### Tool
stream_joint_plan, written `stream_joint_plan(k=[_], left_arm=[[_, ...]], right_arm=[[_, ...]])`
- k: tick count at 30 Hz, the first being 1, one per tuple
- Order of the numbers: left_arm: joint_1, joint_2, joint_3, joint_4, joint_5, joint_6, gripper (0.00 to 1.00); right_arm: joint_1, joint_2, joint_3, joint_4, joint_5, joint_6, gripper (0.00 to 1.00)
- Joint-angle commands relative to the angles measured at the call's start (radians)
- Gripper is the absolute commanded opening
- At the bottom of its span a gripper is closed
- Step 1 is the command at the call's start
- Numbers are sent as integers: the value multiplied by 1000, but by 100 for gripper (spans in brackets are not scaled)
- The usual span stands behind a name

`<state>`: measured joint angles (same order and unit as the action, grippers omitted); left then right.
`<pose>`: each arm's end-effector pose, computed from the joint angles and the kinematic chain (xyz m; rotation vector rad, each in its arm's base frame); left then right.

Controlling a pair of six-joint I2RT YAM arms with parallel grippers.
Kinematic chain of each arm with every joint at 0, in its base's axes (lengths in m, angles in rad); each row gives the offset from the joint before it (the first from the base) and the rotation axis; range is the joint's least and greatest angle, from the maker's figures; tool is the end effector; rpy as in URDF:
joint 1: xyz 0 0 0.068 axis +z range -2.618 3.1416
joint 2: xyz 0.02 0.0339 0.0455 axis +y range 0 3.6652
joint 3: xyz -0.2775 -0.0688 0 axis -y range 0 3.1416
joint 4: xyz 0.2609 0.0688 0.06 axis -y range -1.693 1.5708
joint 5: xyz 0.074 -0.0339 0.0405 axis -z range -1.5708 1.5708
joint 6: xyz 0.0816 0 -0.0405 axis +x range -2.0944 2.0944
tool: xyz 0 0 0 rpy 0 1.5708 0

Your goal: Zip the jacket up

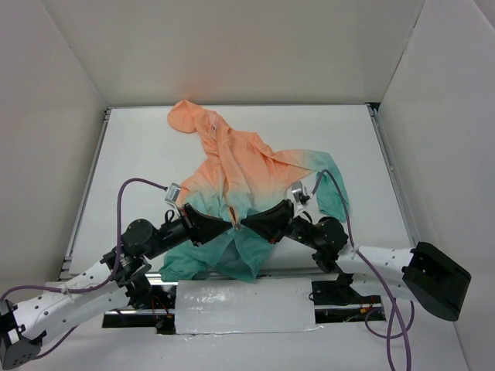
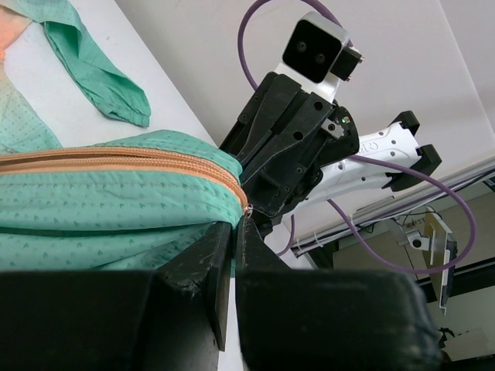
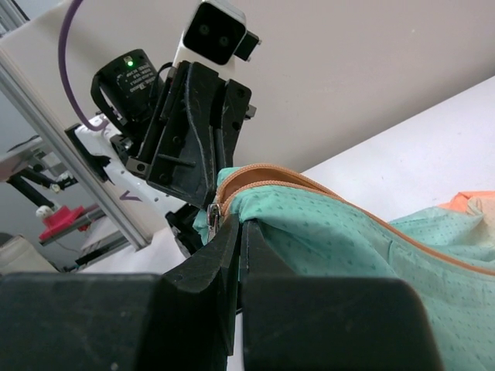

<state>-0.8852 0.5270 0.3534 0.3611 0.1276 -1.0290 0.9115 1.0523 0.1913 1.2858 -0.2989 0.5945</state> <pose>0.1184 -0.1612 0.2960 0.0082 1.6080 -1.6417 0.1259 0.2016 0.2584 -0.4925 1.2058 1.4837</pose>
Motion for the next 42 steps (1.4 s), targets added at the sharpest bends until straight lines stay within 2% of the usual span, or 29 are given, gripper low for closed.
stream_joint_plan(k=[1, 13, 18, 21, 22, 27, 34, 42], left_arm=[[3, -2, 2, 62, 10, -2, 0], [2, 1, -2, 85, 46, 46, 0], [2, 40, 28, 90, 171, 104, 0], [3, 67, 39, 61, 228, 125, 0], [2, 68, 38, 49, 240, 129, 0], [3, 45, -2, -31, 228, 145, 0], [2, 57, -53, -105, 244, 170, 0], [2, 81, -195, -113, 195, 96, 0]], right_arm=[[-5, -35, 50, 227, 23, 13, 0], [17, -75, 73, 107, 41, 1, 0], [17, -103, 76, 58, 67, -12, 0], [15, -147, 86, -23, 119, -4, 0], [15, -170, 105, -101, 122, -4, 0], [17, -172, 146, -334, 115, -24, 0], [30, -143, 125, -512, 150, 45, 0], [69, -235, 51, -710, 260, 126, 0]])
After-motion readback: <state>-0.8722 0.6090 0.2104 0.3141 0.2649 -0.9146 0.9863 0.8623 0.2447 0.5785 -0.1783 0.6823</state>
